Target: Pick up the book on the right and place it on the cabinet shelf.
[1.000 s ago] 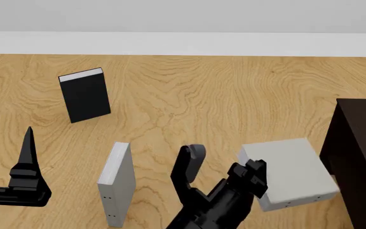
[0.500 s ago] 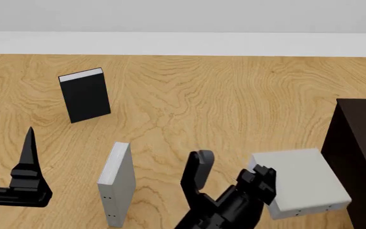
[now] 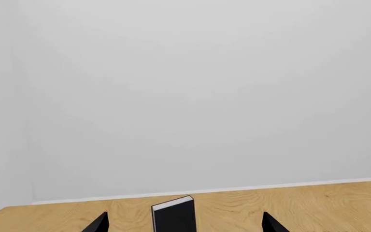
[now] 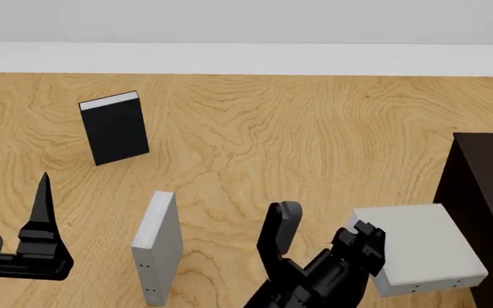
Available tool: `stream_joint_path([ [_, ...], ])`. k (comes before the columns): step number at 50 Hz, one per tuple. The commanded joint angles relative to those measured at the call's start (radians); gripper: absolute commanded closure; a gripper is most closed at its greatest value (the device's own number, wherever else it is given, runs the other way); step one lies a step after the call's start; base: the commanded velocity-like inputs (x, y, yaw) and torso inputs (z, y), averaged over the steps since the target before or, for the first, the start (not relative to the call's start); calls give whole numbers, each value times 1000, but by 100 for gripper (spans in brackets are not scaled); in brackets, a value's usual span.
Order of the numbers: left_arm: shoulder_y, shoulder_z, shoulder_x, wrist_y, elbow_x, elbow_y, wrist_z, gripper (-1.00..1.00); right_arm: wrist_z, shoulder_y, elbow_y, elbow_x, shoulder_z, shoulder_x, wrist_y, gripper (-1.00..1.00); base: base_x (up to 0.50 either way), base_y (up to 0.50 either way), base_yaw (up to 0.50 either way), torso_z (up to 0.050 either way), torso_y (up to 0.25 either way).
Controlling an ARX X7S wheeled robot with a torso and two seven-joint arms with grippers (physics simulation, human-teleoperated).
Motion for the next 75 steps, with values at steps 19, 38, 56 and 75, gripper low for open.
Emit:
stream_joint_path([
  [19, -4, 20, -4, 6, 5, -10, -7, -100, -10, -28, 158, -140, -30, 0, -42, 100, 0, 0, 0, 0, 1],
  [38, -6, 42, -6, 12, 17, -21, -13, -100, -66, -52, 239, -213, -16, -1, -102, 100, 0, 0, 0, 1, 2],
  [56, -32, 111, 8, 53, 80, -121, -15, -100, -166, -107, 329, -483, 196, 20, -196, 100, 0, 0, 0, 0, 1],
  [75, -38, 134, 8, 69, 90, -154, -12, -100, -241, -128, 329, -711, 375, 45, -206, 100, 0, 0, 0, 1, 2],
])
